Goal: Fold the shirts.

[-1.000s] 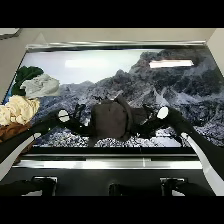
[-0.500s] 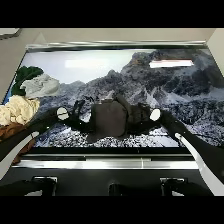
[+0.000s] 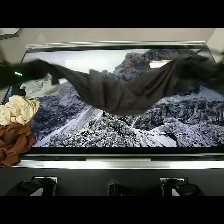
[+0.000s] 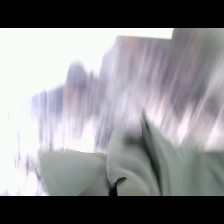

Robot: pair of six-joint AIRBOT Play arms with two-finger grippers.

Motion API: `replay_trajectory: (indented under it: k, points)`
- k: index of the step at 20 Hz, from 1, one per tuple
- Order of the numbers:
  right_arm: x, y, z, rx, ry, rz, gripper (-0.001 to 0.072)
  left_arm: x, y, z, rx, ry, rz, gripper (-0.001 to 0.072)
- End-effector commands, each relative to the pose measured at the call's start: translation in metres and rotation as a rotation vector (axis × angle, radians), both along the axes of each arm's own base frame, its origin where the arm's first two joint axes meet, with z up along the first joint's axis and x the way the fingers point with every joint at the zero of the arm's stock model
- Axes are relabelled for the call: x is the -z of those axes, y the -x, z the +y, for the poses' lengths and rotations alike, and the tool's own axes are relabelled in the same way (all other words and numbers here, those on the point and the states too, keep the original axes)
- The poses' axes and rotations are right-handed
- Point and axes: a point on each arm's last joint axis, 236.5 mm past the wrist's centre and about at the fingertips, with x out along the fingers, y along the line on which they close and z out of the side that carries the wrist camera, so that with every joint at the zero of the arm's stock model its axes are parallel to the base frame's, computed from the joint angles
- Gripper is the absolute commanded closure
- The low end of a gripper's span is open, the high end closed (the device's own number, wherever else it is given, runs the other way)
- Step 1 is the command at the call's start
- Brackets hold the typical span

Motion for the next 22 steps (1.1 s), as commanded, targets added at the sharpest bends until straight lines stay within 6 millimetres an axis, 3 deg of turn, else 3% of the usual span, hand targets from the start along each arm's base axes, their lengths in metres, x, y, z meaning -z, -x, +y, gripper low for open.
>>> replay_trajectory:
  k: [1, 3, 4, 6, 7, 9, 11, 14, 16, 19, 22]
  points:
    - [-0.149, 0.09, -0.03, 0.064, -0.008, -0.419, 0.0667, -0.161, 0.071, 0.04, -0.096, 0.148, -0.421, 0.0676]
    - [-0.165, 0.119, -0.034, 0.07, -0.01, -0.475, 0.0667, -0.204, 0.113, 0.052, -0.11, 0.2, -0.561, 0.0676]
    - [-0.168, 0.129, -0.035, 0.071, -0.011, -0.486, 0.0667, -0.213, 0.126, 0.059, -0.129, 0.198, -0.599, 0.0677]
    - [-0.159, 0.136, -0.04, 0.088, 0.011, -0.444, 0.0667, -0.215, 0.141, 0.082, -0.208, 0.134, -0.62, 0.0677]
    - [-0.145, 0.135, -0.043, 0.098, 0.026, -0.385, 0.0667, -0.206, 0.142, 0.096, -0.263, 0.101, -0.584, 0.0677]
    - [-0.096, 0.13, -0.05, 0.122, 0.065, -0.183, 0.0667, -0.165, 0.136, 0.123, -0.359, -0.019, -0.433, 0.0676]
    - [-0.026, 0.129, -0.055, 0.136, 0.098, 0.117, 0.0667, -0.105, 0.127, 0.143, -0.427, -0.12, -0.229, 0.0676]
    - [0.083, 0.14, -0.057, 0.132, 0.146, 0.54, 0.0667, -0.016, 0.11, 0.145, -0.415, -0.209, -0.014, 0.0676]
    - [0.143, 0.146, -0.058, 0.127, 0.174, 0.706, 0.0667, 0.042, 0.096, 0.143, -0.395, -0.243, 0.084, 0.0676]
    - [0.211, 0.145, -0.058, 0.142, 0.172, 0.832, 0.0667, 0.101, 0.079, 0.136, -0.362, -0.259, 0.148, 0.0676]
    - [0.258, 0.123, -0.055, 0.174, 0.133, 0.842, 0.0667, 0.137, 0.054, 0.121, -0.322, -0.225, 0.172, 0.0676]
